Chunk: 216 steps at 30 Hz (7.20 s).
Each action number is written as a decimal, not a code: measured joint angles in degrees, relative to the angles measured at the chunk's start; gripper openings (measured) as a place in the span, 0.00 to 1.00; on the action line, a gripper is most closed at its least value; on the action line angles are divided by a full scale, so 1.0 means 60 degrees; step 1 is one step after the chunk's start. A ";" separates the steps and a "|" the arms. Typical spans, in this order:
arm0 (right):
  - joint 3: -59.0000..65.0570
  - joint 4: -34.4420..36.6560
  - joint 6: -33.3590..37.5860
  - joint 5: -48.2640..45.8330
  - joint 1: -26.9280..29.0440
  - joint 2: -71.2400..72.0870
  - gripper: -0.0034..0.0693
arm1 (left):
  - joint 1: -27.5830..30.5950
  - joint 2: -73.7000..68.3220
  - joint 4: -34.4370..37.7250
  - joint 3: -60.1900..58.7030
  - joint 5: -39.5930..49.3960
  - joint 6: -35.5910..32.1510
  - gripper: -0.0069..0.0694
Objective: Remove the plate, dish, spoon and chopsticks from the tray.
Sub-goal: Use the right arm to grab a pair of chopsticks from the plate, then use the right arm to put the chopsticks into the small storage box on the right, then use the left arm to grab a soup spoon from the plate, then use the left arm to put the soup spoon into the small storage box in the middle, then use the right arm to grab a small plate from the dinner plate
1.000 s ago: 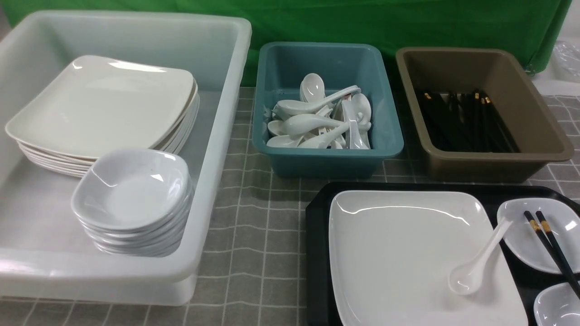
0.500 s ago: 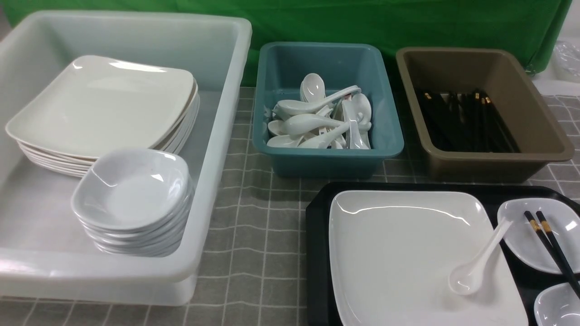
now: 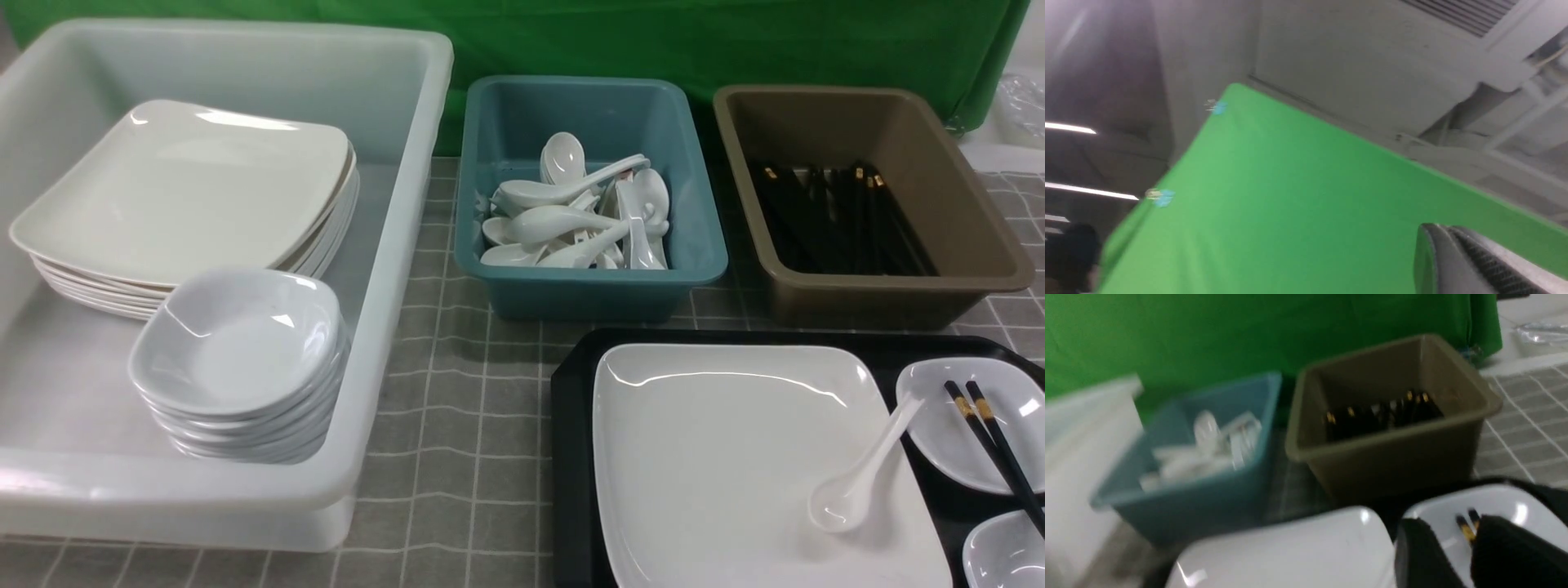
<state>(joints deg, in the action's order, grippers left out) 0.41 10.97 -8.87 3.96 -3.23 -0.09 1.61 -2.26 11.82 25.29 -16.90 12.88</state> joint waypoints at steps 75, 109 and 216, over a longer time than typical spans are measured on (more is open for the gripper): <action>-1.0205 -0.2107 0.1618 -0.7888 0.1199 -1.5873 0.25 | -0.6389 -1.0098 0.0955 0.4728 1.1967 -0.2650 0.12; -1.4206 -0.1399 -0.0200 -0.1935 0.0677 -1.7785 0.68 | -0.6389 -1.0182 0.0928 0.4706 0.8250 -0.4079 0.12; -0.7370 -0.1118 0.2320 -1.1143 0.0677 -0.8860 0.17 | -0.7469 -1.8339 -0.0681 1.3280 1.4036 -0.2665 0.09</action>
<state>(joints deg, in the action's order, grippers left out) -43.80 4.26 5.05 -62.89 0.83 -53.25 -43.21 -112.29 7.74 104.98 67.32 -3.10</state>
